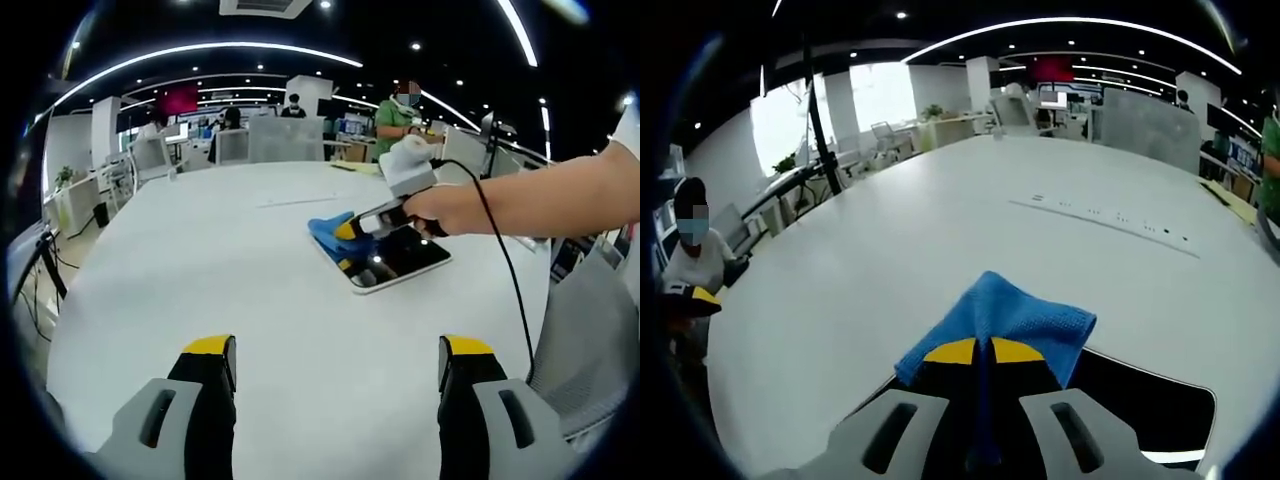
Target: Wipe the mirror surface with the cleaning cloth until all visible marks leave the cleaned area.
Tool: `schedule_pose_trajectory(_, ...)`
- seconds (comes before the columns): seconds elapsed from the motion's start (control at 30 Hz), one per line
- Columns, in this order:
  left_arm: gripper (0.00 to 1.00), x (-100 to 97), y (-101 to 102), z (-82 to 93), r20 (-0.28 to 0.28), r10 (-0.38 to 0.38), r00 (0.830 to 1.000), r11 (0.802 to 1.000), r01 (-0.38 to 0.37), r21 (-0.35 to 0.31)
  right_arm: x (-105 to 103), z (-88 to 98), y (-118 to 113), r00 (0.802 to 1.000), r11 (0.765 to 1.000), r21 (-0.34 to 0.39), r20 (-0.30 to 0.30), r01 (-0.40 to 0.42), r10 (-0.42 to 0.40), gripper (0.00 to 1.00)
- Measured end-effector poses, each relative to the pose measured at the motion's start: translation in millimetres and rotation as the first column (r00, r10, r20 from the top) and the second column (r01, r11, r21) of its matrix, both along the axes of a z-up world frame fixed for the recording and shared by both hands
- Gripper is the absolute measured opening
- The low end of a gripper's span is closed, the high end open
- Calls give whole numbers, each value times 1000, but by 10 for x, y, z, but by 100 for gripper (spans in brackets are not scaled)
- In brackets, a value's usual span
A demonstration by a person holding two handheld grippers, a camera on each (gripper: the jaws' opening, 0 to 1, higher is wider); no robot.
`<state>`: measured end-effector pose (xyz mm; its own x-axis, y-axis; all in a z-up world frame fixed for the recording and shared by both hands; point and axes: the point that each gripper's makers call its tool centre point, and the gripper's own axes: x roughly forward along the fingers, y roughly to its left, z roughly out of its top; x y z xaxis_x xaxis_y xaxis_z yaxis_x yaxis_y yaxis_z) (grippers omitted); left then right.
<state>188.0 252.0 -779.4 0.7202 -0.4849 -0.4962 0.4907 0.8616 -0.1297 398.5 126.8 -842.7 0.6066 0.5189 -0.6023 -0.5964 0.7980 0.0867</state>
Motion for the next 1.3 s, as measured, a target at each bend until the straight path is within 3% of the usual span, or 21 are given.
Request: schedule_pose_trajectory(1.3,83,13,-88,52,21,-24,999,1000,24,-1,-328,-7,0,1000,999,15,-1,-29,29,0)
